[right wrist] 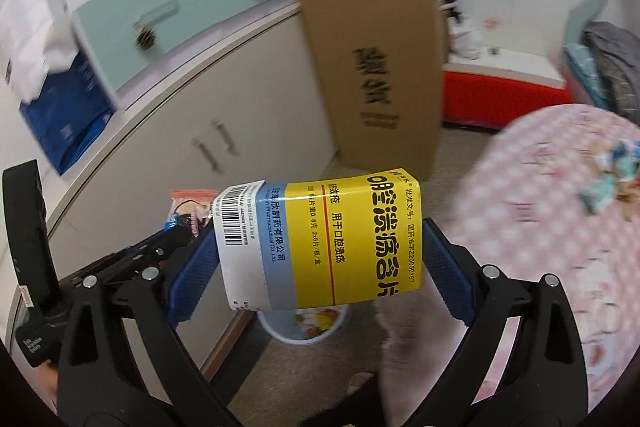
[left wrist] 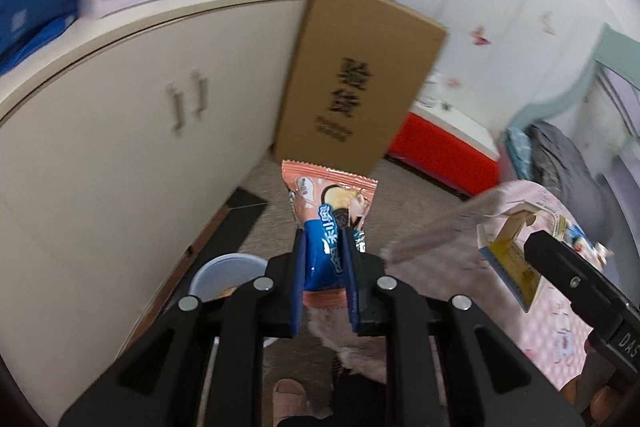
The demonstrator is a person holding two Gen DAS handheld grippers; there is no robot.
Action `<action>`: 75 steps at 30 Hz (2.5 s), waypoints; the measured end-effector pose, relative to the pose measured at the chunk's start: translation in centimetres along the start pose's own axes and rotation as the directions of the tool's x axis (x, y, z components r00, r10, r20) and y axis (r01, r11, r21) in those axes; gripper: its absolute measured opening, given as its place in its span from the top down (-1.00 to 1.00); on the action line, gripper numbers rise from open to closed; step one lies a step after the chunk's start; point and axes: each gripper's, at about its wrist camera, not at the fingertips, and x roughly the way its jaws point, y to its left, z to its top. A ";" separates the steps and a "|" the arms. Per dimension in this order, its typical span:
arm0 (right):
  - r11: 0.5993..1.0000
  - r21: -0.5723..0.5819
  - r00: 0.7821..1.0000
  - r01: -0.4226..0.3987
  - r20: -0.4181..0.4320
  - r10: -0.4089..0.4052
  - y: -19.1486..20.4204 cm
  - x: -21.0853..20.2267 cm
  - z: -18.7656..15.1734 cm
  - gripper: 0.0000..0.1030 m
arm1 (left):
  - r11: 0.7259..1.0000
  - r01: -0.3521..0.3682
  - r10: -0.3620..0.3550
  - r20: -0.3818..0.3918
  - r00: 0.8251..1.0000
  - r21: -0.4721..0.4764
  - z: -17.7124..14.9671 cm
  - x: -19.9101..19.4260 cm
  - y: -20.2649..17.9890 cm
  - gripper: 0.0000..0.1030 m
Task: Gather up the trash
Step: 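Carry the snack bag and medicine box to the wastebasket and release both, then grasp the teal toothbrush pack with the left gripper while the right grasps the tan stocking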
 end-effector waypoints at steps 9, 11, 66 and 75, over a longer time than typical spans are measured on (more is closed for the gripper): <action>0.993 -0.008 0.983 -0.115 -0.145 0.113 5.8 9.7 -1.6 -0.81 | 0.983 -0.154 0.150 -0.045 0.988 -0.103 -0.1 2.6 9.4 0.68; 0.992 0.004 0.977 -0.125 -0.172 0.124 6.6 11.9 -2.0 -0.81 | 0.976 -0.180 0.174 -0.060 0.983 -0.122 -0.1 3.4 10.9 0.68; 0.997 0.074 0.999 -0.032 -0.008 0.033 1.1 8.2 -1.5 -0.88 | 0.976 -0.216 0.210 -0.124 0.970 -0.038 1.0 7.6 5.0 -0.44; 0.993 0.111 0.997 -0.034 0.066 0.027 -1.6 3.1 -0.1 -0.88 | 0.987 -0.163 0.162 -0.059 0.985 -0.015 1.2 3.8 0.3 -0.44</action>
